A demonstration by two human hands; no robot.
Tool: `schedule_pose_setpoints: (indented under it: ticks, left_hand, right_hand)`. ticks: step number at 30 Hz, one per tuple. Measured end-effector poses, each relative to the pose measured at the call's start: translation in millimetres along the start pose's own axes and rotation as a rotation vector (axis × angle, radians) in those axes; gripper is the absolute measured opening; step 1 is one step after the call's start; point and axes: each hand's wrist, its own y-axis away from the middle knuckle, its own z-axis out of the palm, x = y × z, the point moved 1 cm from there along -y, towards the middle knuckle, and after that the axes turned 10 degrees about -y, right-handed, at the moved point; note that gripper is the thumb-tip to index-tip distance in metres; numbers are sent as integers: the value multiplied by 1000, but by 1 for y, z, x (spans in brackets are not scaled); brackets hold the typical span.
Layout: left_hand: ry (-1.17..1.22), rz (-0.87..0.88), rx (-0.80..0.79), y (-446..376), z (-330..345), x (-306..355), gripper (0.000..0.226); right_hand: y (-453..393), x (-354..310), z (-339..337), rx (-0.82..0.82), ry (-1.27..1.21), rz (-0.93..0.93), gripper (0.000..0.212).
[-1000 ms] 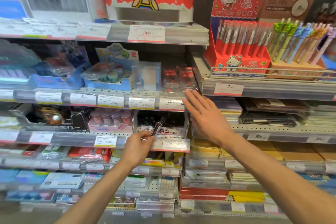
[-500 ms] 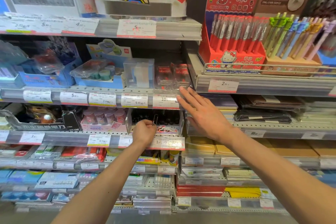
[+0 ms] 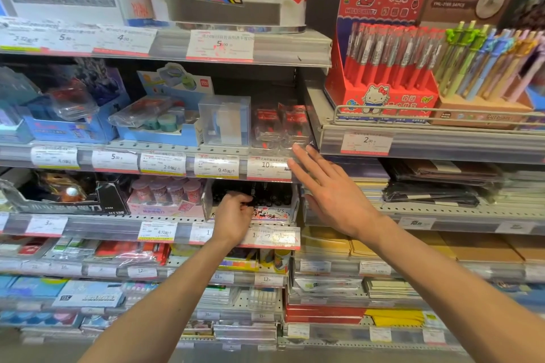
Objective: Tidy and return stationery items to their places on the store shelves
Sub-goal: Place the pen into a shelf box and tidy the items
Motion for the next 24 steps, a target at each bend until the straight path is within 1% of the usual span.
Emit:
schedule_pose_setpoints:
  ticks: [4,6,10,14,19,24]
  left_hand:
    - [-146,92,67,-8,2,5,25]
    - [-247,128,56,-12,2,6,28]
    - [-505,288,39,-11,2,1,39]
    - [-661,403,62,-7,3,-8,54]
    - [-813,400,22,-12,5,-3,57]
    - [-792,398,-34,-14,4,2,60]
  right_hand:
    - [0,1,1,8,-2,-1,79]
    - [0,1,2,6,-4,-1,81]
    - [-1,3,4,15,1,0,85]
    - [-1,2,6,34,-4,1,86]
    - [-1,4,6,43,5,-5,85]
    - [-1,4,8,54,5,-7,84]
